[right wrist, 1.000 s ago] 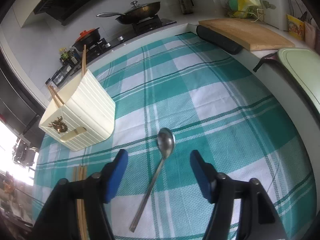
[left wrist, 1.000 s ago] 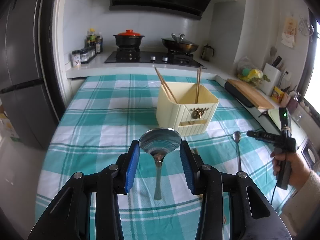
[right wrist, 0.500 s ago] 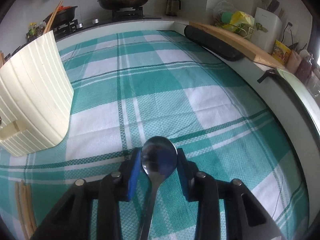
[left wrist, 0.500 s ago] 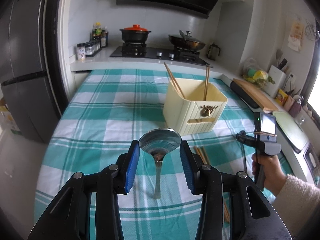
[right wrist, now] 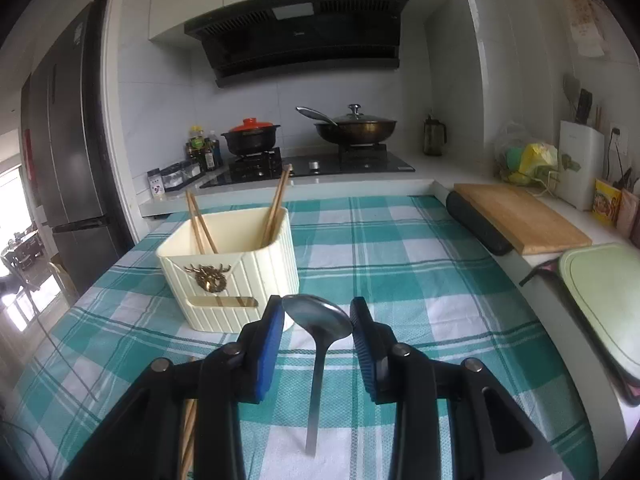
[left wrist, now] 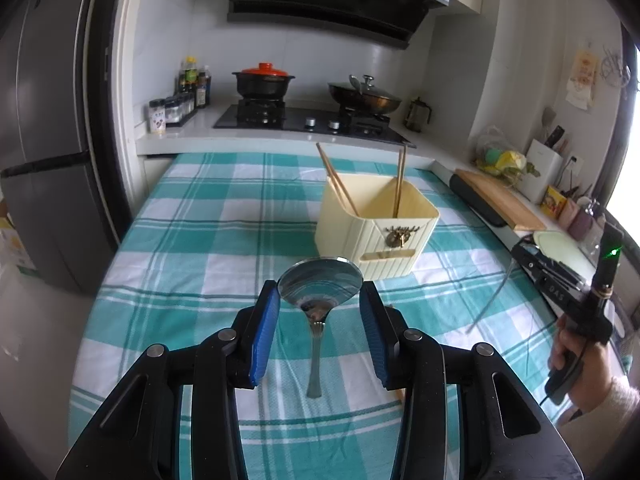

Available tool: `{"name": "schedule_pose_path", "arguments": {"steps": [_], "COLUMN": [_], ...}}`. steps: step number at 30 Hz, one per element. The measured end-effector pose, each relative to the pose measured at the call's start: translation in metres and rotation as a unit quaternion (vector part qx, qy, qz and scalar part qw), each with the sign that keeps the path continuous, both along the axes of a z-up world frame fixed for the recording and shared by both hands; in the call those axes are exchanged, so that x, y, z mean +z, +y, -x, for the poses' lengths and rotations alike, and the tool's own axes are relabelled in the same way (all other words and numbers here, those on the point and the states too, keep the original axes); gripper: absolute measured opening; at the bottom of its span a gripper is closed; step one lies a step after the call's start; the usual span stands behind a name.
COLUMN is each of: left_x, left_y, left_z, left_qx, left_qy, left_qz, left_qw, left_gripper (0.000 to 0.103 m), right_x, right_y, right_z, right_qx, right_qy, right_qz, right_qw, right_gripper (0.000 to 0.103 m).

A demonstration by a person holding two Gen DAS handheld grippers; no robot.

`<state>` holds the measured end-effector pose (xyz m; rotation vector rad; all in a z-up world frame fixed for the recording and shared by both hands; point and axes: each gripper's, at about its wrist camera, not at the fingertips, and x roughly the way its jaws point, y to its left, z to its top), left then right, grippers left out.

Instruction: Organize utensils

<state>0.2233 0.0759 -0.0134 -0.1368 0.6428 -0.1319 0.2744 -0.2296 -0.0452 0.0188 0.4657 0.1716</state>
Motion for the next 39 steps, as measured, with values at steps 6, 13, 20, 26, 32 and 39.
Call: {"name": "schedule_pose_path", "arguments": {"steps": [6,13,20,26,32,39], "left_x": [0.004,0.003,0.0,-0.003,-0.007,-0.007], "left_y": [-0.008,-0.007,0.0,0.002,0.001,-0.004], "left_z": [0.0,0.0,0.0,-0.002,-0.004,-0.002], "left_qx": [-0.005,-0.005,0.001,0.003,0.001,-0.003], "left_qy": [-0.004,-0.002,0.001,0.003,0.008,0.006], "left_qz": [-0.003,-0.005,-0.002,0.002,0.0,0.004], "left_qw": [1.0,1.0,1.0,1.0,1.0,1.0], "left_gripper": [0.041,0.041,0.041,0.041,0.041,0.041], "right_x": [0.007,-0.013,-0.007,-0.044,-0.081,-0.099], "right_y": [0.007,0.003,-0.025,-0.043,-0.027,0.004], "right_z": [0.002,-0.014,-0.01,0.008,0.059,0.097], "right_qx": [0.011,0.013,-0.027,-0.008,0.061,0.147], "right_qy": [-0.005,0.042,0.068,0.175,0.234,0.228], "right_qz": [0.017,0.021,0.005,-0.05,-0.04,0.0], "right_qw": [1.0,0.999,0.997,0.983,0.969,0.962], "right_gripper": [0.023,0.001,0.005,0.006,0.006,0.055]}}
